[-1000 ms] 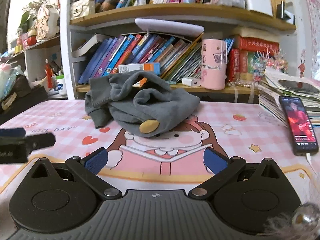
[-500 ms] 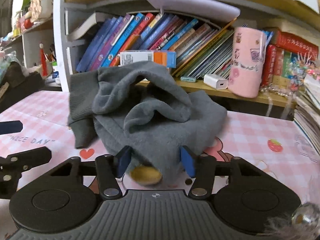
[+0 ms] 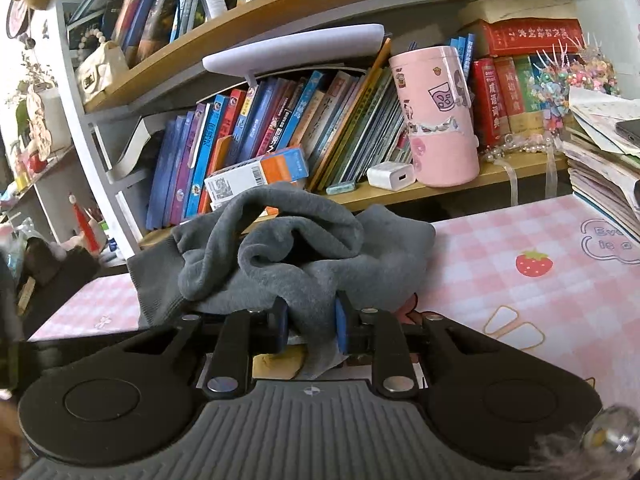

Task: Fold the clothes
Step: 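Grasp the grey sweatshirt with the left gripper while the right gripper grasps another part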

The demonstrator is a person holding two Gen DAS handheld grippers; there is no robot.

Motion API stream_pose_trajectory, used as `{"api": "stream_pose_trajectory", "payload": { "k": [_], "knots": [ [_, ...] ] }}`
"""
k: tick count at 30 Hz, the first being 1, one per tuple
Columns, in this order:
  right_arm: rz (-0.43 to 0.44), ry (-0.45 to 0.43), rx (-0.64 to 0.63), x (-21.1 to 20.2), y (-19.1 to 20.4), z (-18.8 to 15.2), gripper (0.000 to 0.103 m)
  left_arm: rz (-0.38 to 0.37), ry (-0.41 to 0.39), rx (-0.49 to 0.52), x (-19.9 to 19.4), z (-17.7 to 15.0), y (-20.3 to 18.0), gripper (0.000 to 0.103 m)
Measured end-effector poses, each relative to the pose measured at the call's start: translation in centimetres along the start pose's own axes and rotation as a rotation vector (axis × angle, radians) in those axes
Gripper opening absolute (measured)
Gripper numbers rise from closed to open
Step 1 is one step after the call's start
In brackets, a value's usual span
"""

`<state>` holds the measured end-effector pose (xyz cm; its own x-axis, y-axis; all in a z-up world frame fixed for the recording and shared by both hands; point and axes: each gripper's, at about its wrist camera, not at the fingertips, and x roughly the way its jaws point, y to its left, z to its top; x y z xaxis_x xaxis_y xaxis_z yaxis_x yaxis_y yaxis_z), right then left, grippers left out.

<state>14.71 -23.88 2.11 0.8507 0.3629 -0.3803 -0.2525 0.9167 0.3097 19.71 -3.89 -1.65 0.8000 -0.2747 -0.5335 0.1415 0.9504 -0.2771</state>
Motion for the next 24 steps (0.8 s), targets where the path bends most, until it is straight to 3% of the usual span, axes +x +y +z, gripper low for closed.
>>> {"api": "stream_pose_trajectory", "payload": {
  "k": [3, 5, 6, 8, 11, 13, 17, 20, 22, 24],
  "knots": [
    [0.007, 0.003, -0.004, 0.0, 0.1, 0.0, 0.020, 0.045, -0.005, -0.035, 1.3, 0.7, 0.1, 0.057],
    [0.015, 0.003, -0.003, -0.1, 0.3, 0.1, 0.020, 0.035, 0.001, -0.081, 1.9, 1.1, 0.5, 0.053],
    [0.019, 0.003, -0.004, -0.1, 0.4, 0.1, 0.020, 0.022, 0.003, -0.101, 2.1, 1.2, 0.8, 0.035],
    [0.034, -0.003, -0.005, -0.5, 0.7, 0.1, 0.020, -0.005, 0.004, -0.149, 2.3, 1.5, 1.6, 0.018],
    [0.096, -0.037, 0.046, -1.6, 0.5, 0.6, 0.018, -0.059, -0.088, -0.225, -0.2, 2.9, 3.4, 0.012],
    [0.157, -0.065, 0.099, -2.5, 0.5, 1.1, 0.017, -0.076, -0.171, -0.183, -3.2, 4.4, 3.2, 0.012],
    [0.284, -0.098, 0.143, -4.2, 1.5, 1.2, 0.017, -0.112, -0.368, 0.039, -11.6, 6.6, 1.1, 0.012],
    [0.398, -0.039, 0.138, -4.1, 2.8, 1.0, 0.023, -0.052, -0.451, 0.175, -16.6, 5.9, 1.0, 0.012],
    [0.396, -0.004, 0.086, -4.0, 4.0, 0.5, 0.027, 0.041, -0.410, 0.172, -17.8, 5.0, 2.6, 0.012],
    [0.377, 0.060, 0.036, -3.5, 5.3, -0.2, 0.027, 0.167, -0.322, 0.138, -17.9, 3.3, 5.0, 0.012]
  ]
}}
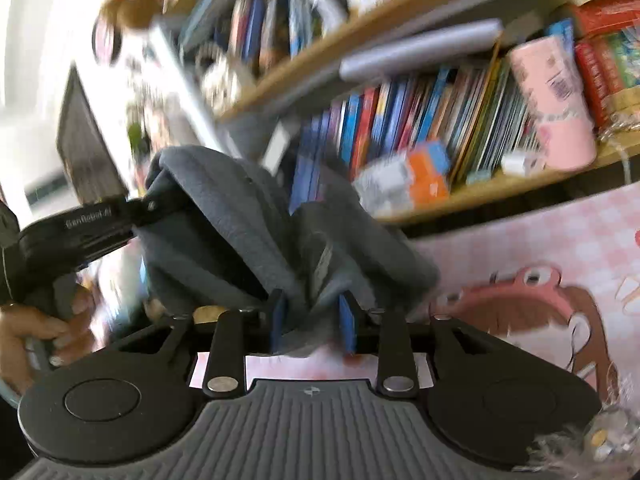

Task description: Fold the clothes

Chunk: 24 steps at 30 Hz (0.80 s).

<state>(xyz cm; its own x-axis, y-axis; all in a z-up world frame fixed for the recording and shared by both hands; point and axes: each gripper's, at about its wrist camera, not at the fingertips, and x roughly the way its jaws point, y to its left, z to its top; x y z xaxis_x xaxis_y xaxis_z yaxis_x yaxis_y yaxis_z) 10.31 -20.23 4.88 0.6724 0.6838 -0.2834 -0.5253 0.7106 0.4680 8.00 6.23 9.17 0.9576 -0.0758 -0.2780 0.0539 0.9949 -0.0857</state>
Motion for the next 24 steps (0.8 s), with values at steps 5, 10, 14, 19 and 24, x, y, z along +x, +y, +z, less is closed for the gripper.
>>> {"api": "stream_pose_trajectory", "payload": {
  "k": [5, 10, 14, 19, 24],
  "knots": [
    [-0.008, 0.066, -0.033, 1.2, 0.9, -1.1, 0.027, 0.137, 0.128, -0.153, -2.8, -5.1, 5.7, 0.012],
    [-0.036, 0.092, -0.030, 1.9, 0.5, -1.6, 0.028, 0.173, 0.198, -0.201, -6.0, -7.0, 7.8, 0.017],
    [-0.051, 0.131, -0.031, 2.6, 0.3, -2.3, 0.034, 0.191, 0.247, -0.104, -7.2, -7.4, 7.0, 0.036],
    [-0.025, 0.168, -0.047, 3.2, 0.9, -3.0, 0.044, 0.170, 0.197, -0.038, -9.8, -7.7, 6.4, 0.072],
    [0.092, 0.225, 0.022, 3.6, 1.8, -3.8, 0.052, 0.019, 0.192, -0.163, -10.2, -7.5, 6.3, 0.072]
  ]
}}
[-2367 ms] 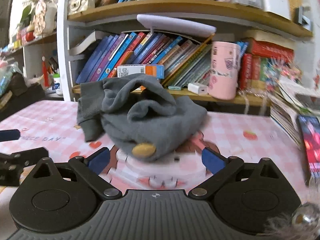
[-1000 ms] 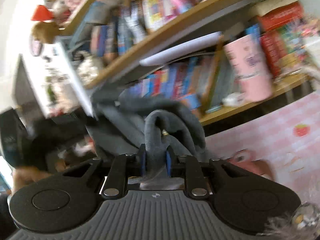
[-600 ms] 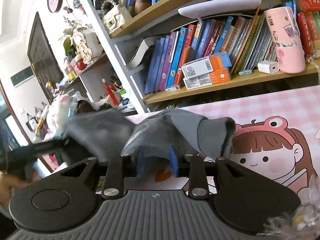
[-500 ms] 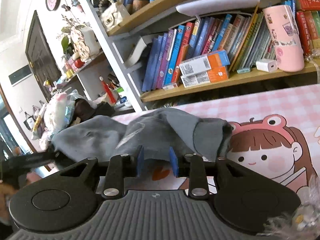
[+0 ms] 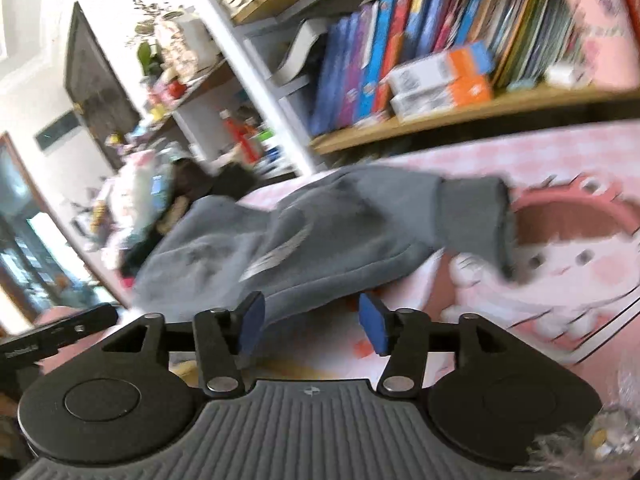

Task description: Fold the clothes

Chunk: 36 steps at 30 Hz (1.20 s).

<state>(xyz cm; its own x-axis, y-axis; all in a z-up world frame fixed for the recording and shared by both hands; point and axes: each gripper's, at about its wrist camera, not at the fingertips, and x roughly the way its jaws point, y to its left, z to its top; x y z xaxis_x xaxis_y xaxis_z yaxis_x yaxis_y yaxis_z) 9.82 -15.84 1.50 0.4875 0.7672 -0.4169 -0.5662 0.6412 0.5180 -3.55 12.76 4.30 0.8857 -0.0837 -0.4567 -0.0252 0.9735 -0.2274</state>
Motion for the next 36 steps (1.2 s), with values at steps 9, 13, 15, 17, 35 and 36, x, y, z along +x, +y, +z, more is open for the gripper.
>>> {"api": "stream_pose_trajectory", "payload": {
  "k": [9, 13, 15, 17, 35, 36],
  "knots": [
    [0.100, 0.029, 0.056, 1.2, 1.6, -0.5, 0.052, -0.171, 0.015, -0.330, 4.0, -0.9, 2.3, 0.069],
    [0.090, 0.031, 0.143, 2.6, 0.5, 0.0, 0.045, -0.148, 0.055, -0.415, 6.6, -1.2, 3.2, 0.068],
    [0.068, 0.045, 0.132, 3.0, 0.3, 0.1, 0.025, -0.137, 0.065, -0.418, 7.5, -1.2, 3.2, 0.033],
    [0.054, 0.046, 0.123, 2.9, 0.0, 0.1, 0.011, -0.121, 0.040, -0.404, 7.4, -0.4, 3.4, 0.010],
    [0.359, -0.240, -0.198, -7.1, 4.6, -1.9, 0.007, -0.157, -0.492, 0.183, 2.5, 22.1, -9.3, 0.005],
    [0.389, -0.227, -0.218, -7.1, 5.0, -2.0, 0.007, -0.200, -0.516, 0.201, 2.5, 22.9, -10.6, 0.005]
  ]
}}
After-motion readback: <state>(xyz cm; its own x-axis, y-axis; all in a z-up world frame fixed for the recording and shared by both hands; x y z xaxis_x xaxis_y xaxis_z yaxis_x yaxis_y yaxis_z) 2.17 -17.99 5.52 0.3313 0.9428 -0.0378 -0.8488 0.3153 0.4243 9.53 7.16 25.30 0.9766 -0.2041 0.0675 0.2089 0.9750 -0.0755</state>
